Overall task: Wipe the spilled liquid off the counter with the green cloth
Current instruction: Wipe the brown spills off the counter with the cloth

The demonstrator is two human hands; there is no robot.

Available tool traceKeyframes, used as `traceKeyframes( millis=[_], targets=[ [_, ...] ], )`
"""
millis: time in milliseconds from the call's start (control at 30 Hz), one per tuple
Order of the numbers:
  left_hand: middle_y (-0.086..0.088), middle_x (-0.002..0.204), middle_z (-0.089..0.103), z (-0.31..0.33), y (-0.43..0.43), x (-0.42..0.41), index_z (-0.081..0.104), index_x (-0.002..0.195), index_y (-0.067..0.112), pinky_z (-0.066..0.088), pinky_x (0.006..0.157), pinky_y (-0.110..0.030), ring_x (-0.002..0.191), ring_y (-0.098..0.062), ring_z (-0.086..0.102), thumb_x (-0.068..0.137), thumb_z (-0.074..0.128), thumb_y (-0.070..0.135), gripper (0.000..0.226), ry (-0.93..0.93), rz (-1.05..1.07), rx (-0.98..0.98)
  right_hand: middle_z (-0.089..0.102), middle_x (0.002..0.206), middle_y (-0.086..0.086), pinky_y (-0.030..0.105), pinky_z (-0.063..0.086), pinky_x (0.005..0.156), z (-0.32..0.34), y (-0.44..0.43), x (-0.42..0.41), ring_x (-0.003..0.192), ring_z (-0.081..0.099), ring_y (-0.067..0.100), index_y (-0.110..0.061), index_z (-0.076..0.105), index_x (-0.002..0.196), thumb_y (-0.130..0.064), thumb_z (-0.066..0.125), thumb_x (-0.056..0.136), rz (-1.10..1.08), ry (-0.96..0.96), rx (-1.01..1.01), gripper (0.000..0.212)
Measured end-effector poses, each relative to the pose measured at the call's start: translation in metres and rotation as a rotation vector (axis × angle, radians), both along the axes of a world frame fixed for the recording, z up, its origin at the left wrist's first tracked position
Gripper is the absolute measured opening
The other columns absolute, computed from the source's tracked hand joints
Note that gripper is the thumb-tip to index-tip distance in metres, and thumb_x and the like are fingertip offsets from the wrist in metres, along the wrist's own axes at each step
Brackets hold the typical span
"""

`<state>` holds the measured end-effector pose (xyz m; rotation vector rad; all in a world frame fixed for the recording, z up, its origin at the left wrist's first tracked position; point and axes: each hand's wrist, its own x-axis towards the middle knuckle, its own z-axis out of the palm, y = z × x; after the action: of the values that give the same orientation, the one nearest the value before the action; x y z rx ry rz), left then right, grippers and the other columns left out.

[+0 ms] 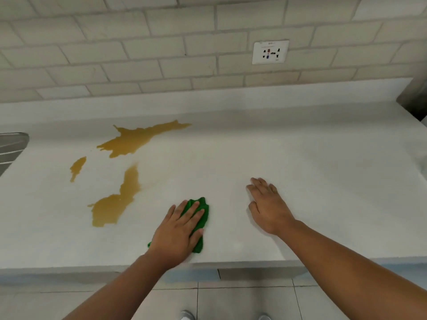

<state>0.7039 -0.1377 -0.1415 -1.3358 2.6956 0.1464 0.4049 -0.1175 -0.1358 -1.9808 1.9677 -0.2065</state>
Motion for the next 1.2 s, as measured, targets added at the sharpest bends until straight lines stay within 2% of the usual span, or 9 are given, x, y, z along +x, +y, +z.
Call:
traceKeyframes(
  millis=[100,233,367,500,700,867,933,1033,1200],
  targets=[
    [0.006,0.164,0.01,0.001,-0.036,0.041,0.017,0.157,0.027,0.001,0.122,-0.043,0.151,-0.024,0.004,0.094,-0.004,0.059,0.073,-0.036,0.247,-0.011,0.006,0.166,0.003,0.036,-0.006,0.123,-0.001,-0.002,0.015,0.152,-0.003,0.018,-0.014,0.022,0.156,-0.043,0.0,0.084,0.081,-0.009,-0.001,0.081],
    [0.001,0.165,0.009,0.001,-0.07,0.022,0.014,0.157,0.024,0.008,0.121,-0.048,0.15,-0.029,0.006,0.101,0.009,0.05,0.063,-0.061,0.515,-0.017,0.007,0.166,0.004,0.038,-0.005,0.124,-0.003,-0.003,0.028,0.152,-0.002,0.019,-0.014,0.022,0.156,-0.046,-0.005,0.078,0.15,0.008,-0.01,0.089],
    [0.002,0.164,0.012,0.002,-0.039,-0.034,0.018,0.157,0.025,0.009,0.122,-0.046,0.15,-0.03,0.008,0.102,0.014,0.049,0.06,0.011,0.293,-0.017,0.01,0.166,0.005,0.041,-0.001,0.124,-0.002,-0.009,0.045,0.153,0.001,0.021,-0.013,0.025,0.155,-0.038,0.007,0.087,0.209,0.011,-0.019,0.074],
    [0.003,0.16,0.029,-0.003,0.021,-0.025,0.034,0.152,0.025,0.019,0.12,-0.047,0.148,-0.027,0.021,0.101,0.028,0.048,0.056,0.06,0.149,-0.032,0.012,0.165,0.006,0.043,0.0,0.124,-0.004,-0.014,0.063,0.152,0.003,0.022,-0.013,0.027,0.155,-0.045,-0.004,0.079,0.263,0.013,-0.036,0.088],
    [0.008,0.16,0.027,-0.007,0.035,0.084,0.034,0.152,0.027,0.016,0.121,-0.045,0.149,-0.022,0.018,0.1,0.021,0.052,0.059,0.004,0.411,-0.03,0.004,0.166,0.007,0.053,-0.002,0.122,-0.012,-0.016,0.093,0.153,-0.004,0.025,-0.016,0.019,0.156,-0.052,-0.002,0.082,0.328,0.129,0.0,0.085],
    [0.0,0.16,0.027,0.003,-0.01,0.13,0.033,0.153,0.018,0.019,0.12,-0.043,0.147,-0.03,0.02,0.093,0.012,0.051,0.071,0.019,0.643,-0.004,0.002,0.166,0.007,0.052,-0.003,0.122,-0.013,-0.024,0.128,0.153,-0.006,0.025,-0.017,0.018,0.157,-0.057,-0.003,0.084,0.272,0.136,-0.006,0.086],
    [-0.002,0.163,0.019,0.005,-0.027,0.105,0.026,0.155,0.017,0.014,0.122,-0.043,0.149,-0.029,0.012,0.096,0.015,0.046,0.067,0.027,0.616,-0.012,0.002,0.166,0.006,0.051,-0.003,0.122,-0.011,-0.028,0.149,0.153,-0.005,0.024,-0.018,0.018,0.157,-0.055,-0.005,0.083,0.274,0.124,-0.005,0.086],
    [-0.005,0.162,0.021,0.0,-0.028,0.068,0.027,0.155,0.015,0.012,0.122,-0.044,0.15,-0.03,0.013,0.1,0.023,0.042,0.061,0.046,0.399,-0.052,0.004,0.166,0.006,0.049,-0.002,0.122,-0.007,-0.039,0.179,0.153,-0.002,0.023,-0.017,0.02,0.156,-0.044,0.002,0.09,0.245,0.118,-0.016,0.074],
    [0.0,0.159,0.03,-0.007,0.008,0.126,0.039,0.15,0.019,0.022,0.119,-0.043,0.148,-0.026,0.023,0.101,0.033,0.044,0.056,0.061,0.086,-0.056,0.005,0.166,0.005,0.047,-0.002,0.123,-0.01,-0.054,0.206,0.153,-0.001,0.023,-0.016,0.019,0.157,-0.036,0.009,0.092,0.167,0.101,-0.001,0.068]
  ],
)
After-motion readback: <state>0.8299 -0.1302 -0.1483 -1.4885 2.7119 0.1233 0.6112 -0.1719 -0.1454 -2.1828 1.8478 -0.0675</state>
